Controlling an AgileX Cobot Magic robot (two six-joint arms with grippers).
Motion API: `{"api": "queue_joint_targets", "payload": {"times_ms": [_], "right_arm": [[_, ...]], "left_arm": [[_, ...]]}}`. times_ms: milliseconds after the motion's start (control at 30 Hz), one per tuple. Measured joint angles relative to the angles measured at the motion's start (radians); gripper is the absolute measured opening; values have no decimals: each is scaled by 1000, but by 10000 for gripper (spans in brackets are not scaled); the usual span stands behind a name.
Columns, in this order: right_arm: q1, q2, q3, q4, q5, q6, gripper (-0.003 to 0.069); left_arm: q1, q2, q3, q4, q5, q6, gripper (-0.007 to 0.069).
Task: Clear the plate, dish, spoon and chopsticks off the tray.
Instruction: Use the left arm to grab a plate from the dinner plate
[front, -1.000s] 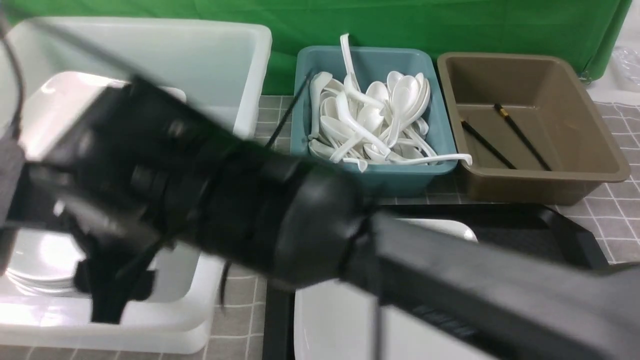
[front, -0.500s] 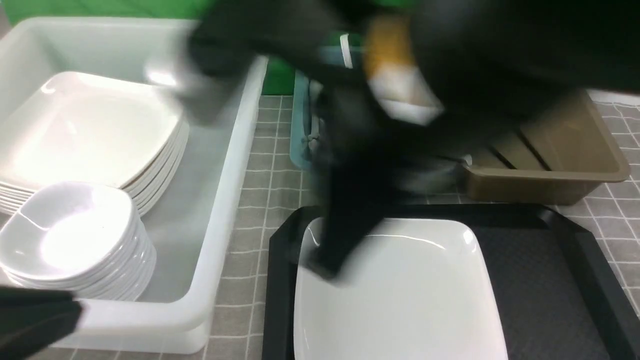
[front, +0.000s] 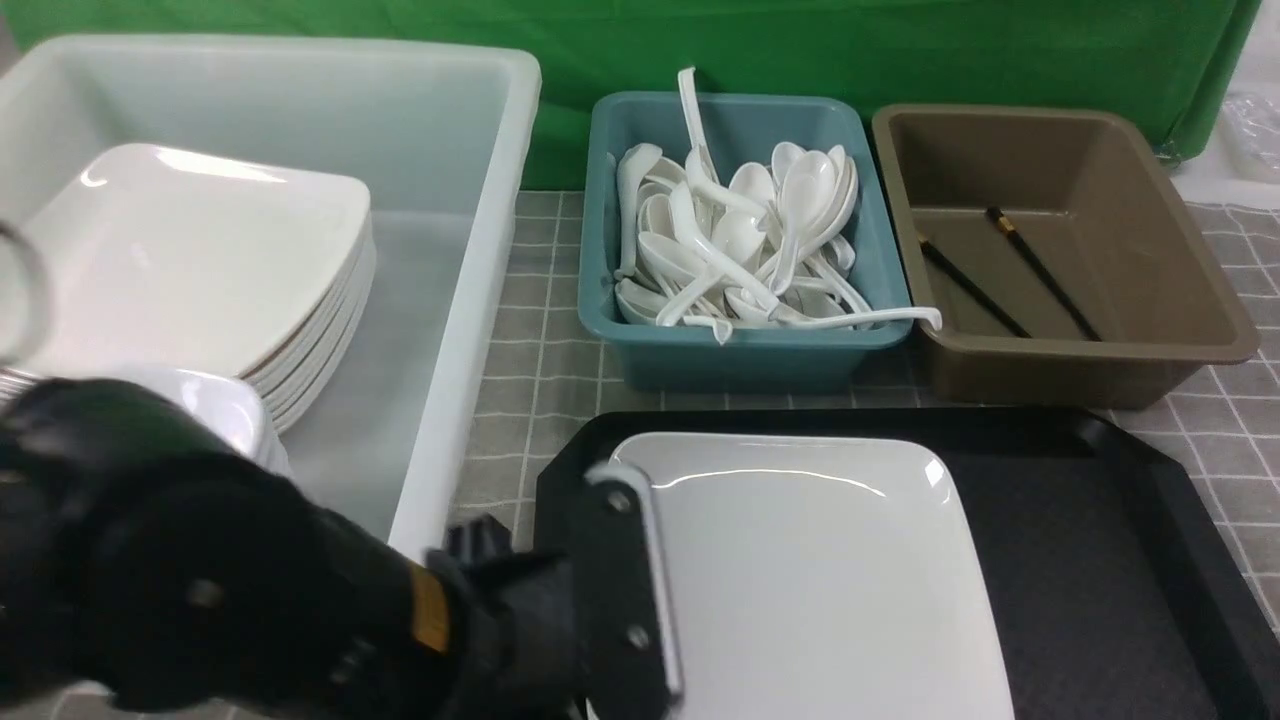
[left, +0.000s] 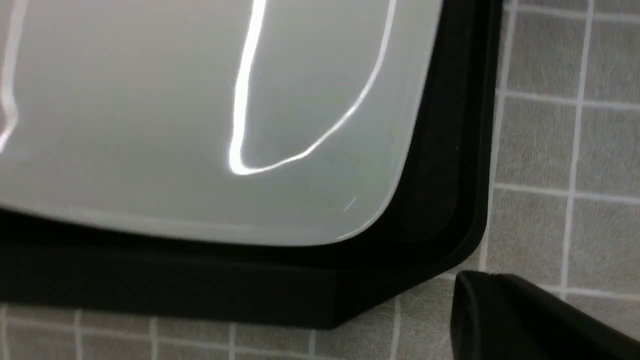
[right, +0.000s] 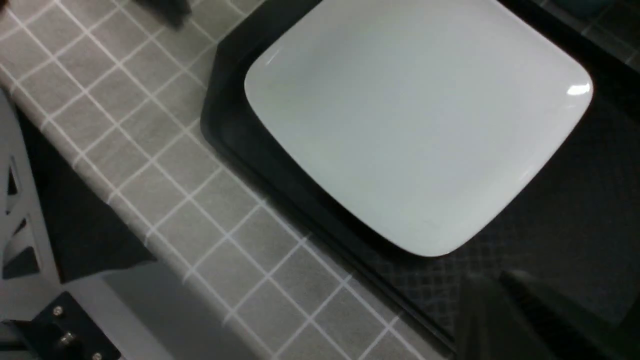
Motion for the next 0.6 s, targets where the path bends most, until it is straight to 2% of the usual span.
{"api": "queue_joint_targets", "payload": {"times_ms": [100,133,167,267,300,367,400,600], "right_arm": [[0,-43,8,0,2,10,62],[0,-53,9,0,7,11,62],[0,-53,10,0,8,11,62],[0,-51,13,0,8,11,62],[0,-51,13,0,8,11,62],[0,-50,13,0,2,11,62],[0,-50,13,0,3,11,62],[0,-49,13,0,-1,11,62]], "left_arm": [[-53,79,0,80,-36,26,56],[-86,128,0,138,-80,36,99],[-89,133,0,144,-85,37,105],[-117,202,-2,217,-189,39,237],[-116,205,-2,217,-194,39,237],[-117,248,-3,259,-236,40,342],[-117,258,-3,271,-240,40,363],[-117,303,-7,330,-257,40,401]]}}
